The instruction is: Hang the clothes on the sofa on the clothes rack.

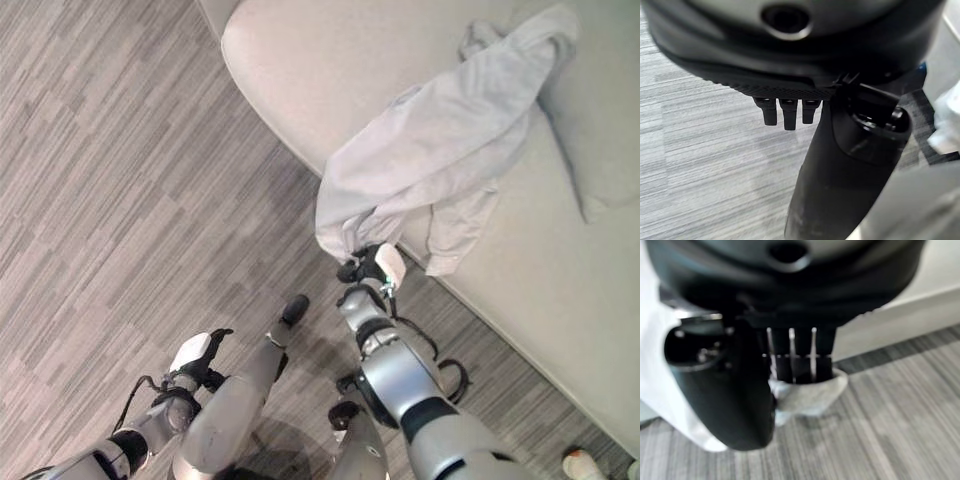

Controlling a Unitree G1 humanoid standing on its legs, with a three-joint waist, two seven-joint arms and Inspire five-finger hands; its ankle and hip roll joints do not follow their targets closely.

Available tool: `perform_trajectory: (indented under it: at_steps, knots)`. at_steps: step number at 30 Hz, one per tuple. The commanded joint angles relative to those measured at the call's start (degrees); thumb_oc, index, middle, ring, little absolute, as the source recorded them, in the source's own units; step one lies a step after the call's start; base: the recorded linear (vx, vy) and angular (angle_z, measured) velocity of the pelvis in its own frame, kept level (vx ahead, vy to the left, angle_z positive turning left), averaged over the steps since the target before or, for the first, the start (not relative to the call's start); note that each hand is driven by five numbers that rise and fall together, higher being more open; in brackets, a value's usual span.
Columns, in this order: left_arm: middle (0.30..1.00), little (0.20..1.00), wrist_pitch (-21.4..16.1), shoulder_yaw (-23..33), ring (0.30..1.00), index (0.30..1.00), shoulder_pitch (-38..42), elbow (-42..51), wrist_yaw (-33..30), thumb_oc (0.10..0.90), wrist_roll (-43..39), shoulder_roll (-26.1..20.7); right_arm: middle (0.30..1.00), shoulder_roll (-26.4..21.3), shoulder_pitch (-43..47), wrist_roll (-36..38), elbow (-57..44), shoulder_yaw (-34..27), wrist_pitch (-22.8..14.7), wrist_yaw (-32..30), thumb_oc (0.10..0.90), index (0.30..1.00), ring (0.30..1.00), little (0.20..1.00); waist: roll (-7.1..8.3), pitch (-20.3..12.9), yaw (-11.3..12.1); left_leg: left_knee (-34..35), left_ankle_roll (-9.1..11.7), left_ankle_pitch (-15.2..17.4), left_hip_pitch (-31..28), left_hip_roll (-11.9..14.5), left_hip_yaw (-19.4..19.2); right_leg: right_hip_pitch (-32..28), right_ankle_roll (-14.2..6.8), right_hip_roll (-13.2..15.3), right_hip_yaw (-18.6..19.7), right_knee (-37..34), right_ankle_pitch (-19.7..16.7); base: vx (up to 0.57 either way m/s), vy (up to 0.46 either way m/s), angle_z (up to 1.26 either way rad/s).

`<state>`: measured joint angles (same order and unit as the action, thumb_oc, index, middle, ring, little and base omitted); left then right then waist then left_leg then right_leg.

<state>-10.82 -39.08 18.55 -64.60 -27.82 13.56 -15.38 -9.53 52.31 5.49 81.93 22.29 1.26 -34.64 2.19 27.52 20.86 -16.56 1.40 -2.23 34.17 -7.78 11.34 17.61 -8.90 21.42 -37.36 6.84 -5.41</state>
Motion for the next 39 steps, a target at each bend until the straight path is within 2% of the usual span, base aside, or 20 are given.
perform_trajectory:
  at_steps: [1,3,5,6,8,10,11,12,13,15,22,23,24,25,27,29,32,33,34,39]
  knots:
    - [0.900,0.900,0.9,-0.2,0.900,0.900,-3.5,-3.8,-2.5,0.800,-1.1,-1.0,0.300,-1.4,-2.0,3.8,-2.7,-1.1,-4.4,-3.1,0.400,0.300,0.300,0.300,1.87,-2.1,-0.1,-1.1,0.8,8.5,1.6,0.0,1.9,-4.2,-3.4,3.3,3.2,0.3,0.5,0.04,-0.008,-0.04]
    - [0.900,0.900,1.3,2.1,0.900,0.900,-4.6,-5.1,-2.4,0.800,-2.4,-0.7,0.300,-0.6,-5.5,6.7,-8.2,-2.3,-6.8,-2.6,0.400,0.300,0.300,0.300,2.83,-3.6,-1.9,-1.2,0.9,9.3,-0.4,0.9,1.3,-5.0,-3.2,3.3,4.2,0.8,0.6,0.06,-0.003,-0.26]
    - [0.900,0.900,1.6,4.2,0.900,0.900,-5.4,-5.4,-2.3,0.800,-3.6,-0.7,0.300,0.2,-8.4,13.6,-15.8,-4.4,-10.2,-1.1,0.400,0.300,0.300,0.300,3.58,-4.8,-3.7,-1.3,1.1,9.8,-2.5,2.0,0.5,-6.0,-3.1,3.2,5.0,1.3,0.7,0.05,-0.016,-0.29]
    - [0.900,0.900,1.6,4.3,0.900,0.900,-5.6,-5.4,-2.3,0.800,-3.6,-0.7,0.300,0.2,-8.6,13.7,-16.0,-4.3,-10.1,-1.1,0.400,0.300,0.300,0.300,3.59,-4.8,-3.7,-1.2,1.1,9.8,-2.7,2.0,0.4,-6.1,-3.1,3.2,5.0,1.3,0.7,0.02,-0.023,-0.21]
    - [0.900,0.900,2.0,6.1,0.900,0.900,-6.6,-4.5,-2.1,0.800,-4.2,-0.9,0.300,1.0,-12.9,18.6,-27.3,-4.1,-13.2,1.1,0.400,0.300,0.300,0.300,4.23,-6.1,-5.1,-0.5,1.5,10.1,-5.5,3.1,-0.3,-8.0,-3.1,2.9,5.5,0.9,0.8,0.05,-0.041,-0.15]
    - [0.900,0.900,2.1,6.3,0.900,0.900,-7.1,-4.1,-2.0,0.800,-4.1,-1.1,0.300,1.2,-14.6,20.2,-31.1,-3.7,-13.9,1.9,0.400,0.300,0.300,0.300,4.32,-6.4,-5.4,-0.2,1.5,10.1,-6.6,3.3,-0.3,-8.8,-3.1,2.8,5.4,0.7,0.7,0.05,-0.050,-0.13]
    - [0.900,0.900,2.1,7.0,0.900,0.900,-7.7,-3.2,-1.8,0.800,-4.1,-1.4,0.300,0.9,-16.8,23.8,-38.9,-3.9,-16.1,3.9,0.400,0.300,0.300,0.300,4.65,-7.6,-6.1,0.9,1.7,9.9,-8.5,3.7,-0.6,-10.1,-3.3,2.6,5.5,0.2,0.6,0.06,-0.053,-0.21]
    - [0.900,0.900,2.1,7.0,0.900,0.900,-8.1,-3.0,-1.7,0.800,-4.1,-1.4,0.300,0.8,-17.4,23.9,-39.6,-3.7,-16.0,3.8,0.400,0.300,0.300,0.300,4.60,-7.7,-6.2,1.2,1.7,9.8,-8.9,3.7,-0.6,-10.4,-3.3,2.6,5.4,0.1,0.6,0.12,-0.064,-0.28]
    - [0.900,0.900,2.2,7.2,0.900,0.900,-9.6,-0.6,-0.8,0.800,-3.6,-2.0,0.300,0.2,-19.2,28.2,-47.0,-4.6,-18.2,6.1,0.400,0.300,0.300,0.300,4.60,-9.7,-6.7,3.7,1.9,9.1,-11.7,4.2,-0.7,-12.5,-3.6,2.4,4.9,-0.9,0.5,0.10,-0.046,-0.18]
    - [0.900,0.900,2.1,7.0,0.900,0.900,-11.0,2.1,0.2,0.800,-3.1,-2.6,0.300,-0.4,-20.3,31.0,-51.1,-5.7,-19.3,7.5,0.400,0.300,0.300,0.300,4.55,-11.3,-6.9,5.3,1.9,8.8,-13.4,4.4,-0.7,-13.9,-3.9,2.3,4.5,-1.3,0.4,0.09,-0.038,-0.10]
    - [0.900,0.900,2.3,9.8,0.900,0.900,-15.2,9.4,3.5,0.800,-7.1,-4.6,0.300,-0.2,-17.1,44.7,-60.9,-9.1,-23.6,11.5,0.400,0.300,0.300,0.300,4.44,-16.9,-6.9,8.4,2.0,8.8,-19.3,5.4,-1.4,-17.5,-4.0,1.8,4.4,-1.8,1.2,0.04,-0.023,-0.02]
    - [0.900,0.900,2.3,9.8,0.900,0.900,-15.3,9.5,3.6,0.800,-7.1,-4.7,0.300,-0.2,-17.2,44.9,-60.9,-9.1,-23.7,11.6,0.400,0.300,0.300,0.300,4.46,-16.8,-6.9,8.5,2.0,8.8,-19.5,5.5,-1.4,-17.6,-4.0,1.7,4.5,-1.9,1.2,0.06,-0.033,-0.10]
    - [0.900,0.900,2.3,10.4,0.900,0.900,-15.9,11.2,3.9,0.800,-8.4,-5.2,0.300,0.2,-14.0,48.1,-63.5,-9.4,-24.9,12.5,0.400,0.300,0.300,0.300,4.30,-18.7,-6.7,9.2,2.2,8.8,-21.4,6.1,-2.1,-18.6,-3.9,1.6,4.5,-2.0,1.6,0.03,-0.023,-0.18]
    - [0.900,0.900,2.4,10.5,0.900,0.900,-15.9,11.3,4.0,0.800,-8.5,-5.3,0.300,0.2,-13.9,48.2,-63.4,-9.4,-25.0,12.6,0.400,0.300,0.300,0.300,4.30,-18.5,-6.6,9.3,2.2,8.8,-21.6,6.1,-2.2,-18.8,-3.9,1.5,4.6,-2.0,1.6,-0.01,0.034,-0.27]
    - [0.900,0.900,1.7,10.6,0.900,0.900,-17.5,19.0,5.5,0.800,-9.5,-7.3,0.300,-1.5,-3.6,50.7,-62.7,-10.0,-26.1,12.4,0.400,0.300,0.300,0.300,4.11,-22.3,-5.6,12.1,1.8,7.0,-25.1,6.0,-3.7,-20.5,-3.5,2.0,3.9,-2.9,0.8,-0.02,0.060,-0.21]
    - [0.900,0.900,1.6,10.6,0.900,0.900,-17.8,20.7,5.8,0.800,-9.6,-7.8,0.300,-2.0,-0.8,51.0,-62.5,-10.1,-26.3,12.2,0.400,0.300,0.300,0.300,4.09,-23.0,-5.4,12.6,1.9,7.0,-25.9,6.2,-4.0,-20.9,-3.6,2.0,3.9,-3.1,0.7,0.02,0.002,-0.21]
    - [0.900,0.900,0.3,11.2,0.900,0.900,-18.7,30.1,6.0,0.800,-7.8,-11.4,0.300,-3.5,14.3,51.9,-59.4,-9.8,-27.8,10.1,0.400,0.300,0.300,0.300,4.12,-27.7,-4.8,15.7,1.8,6.2,-29.3,6.8,-5.7,-22.1,-3.8,1.9,4.9,-4.7,-0.1,-0.01,-0.009,-0.21]
    - [0.900,0.900,0.3,11.2,0.900,0.900,-18.7,30.1,6.0,0.800,-7.8,-11.4,0.300,-3.5,14.3,51.9,-59.4,-9.8,-27.8,10.1,0.400,0.300,0.300,0.300,4.12,-27.7,-4.8,15.7,1.8,6.2,-29.3,6.8,-5.7,-22.1,-3.8,1.9,4.9,-4.7,-0.1,-0.04,-0.052,-0.35]
    - [0.900,0.900,-0.1,13.4,0.900,0.900,-18.0,32.0,1.5,0.800,-3.5,-14.1,0.300,-6.8,24.6,51.9,-56.5,-7.6,-28.9,8.5,0.400,0.300,0.300,0.300,4.43,-30.1,-5.3,17.6,2.2,5.1,-29.7,7.4,-6.0,-22.3,-3.7,1.4,5.3,-6.0,-0.6,-0.04,-0.067,-0.34]
    - [0.900,0.900,-2.0,17.3,0.900,0.900,-16.2,31.7,-8.6,0.800,0.9,-17.3,0.300,-12.7,36.6,54.1,-47.8,-2.0,-30.0,8.6,0.400,0.300,0.300,0.300,4.97,-31.8,-6.5,18.4,2.9,4.6,-30.3,8.4,-6.3,-22.2,-3.5,0.2,6.5,-7.0,-0.9,-0.01,-0.049,-0.08]
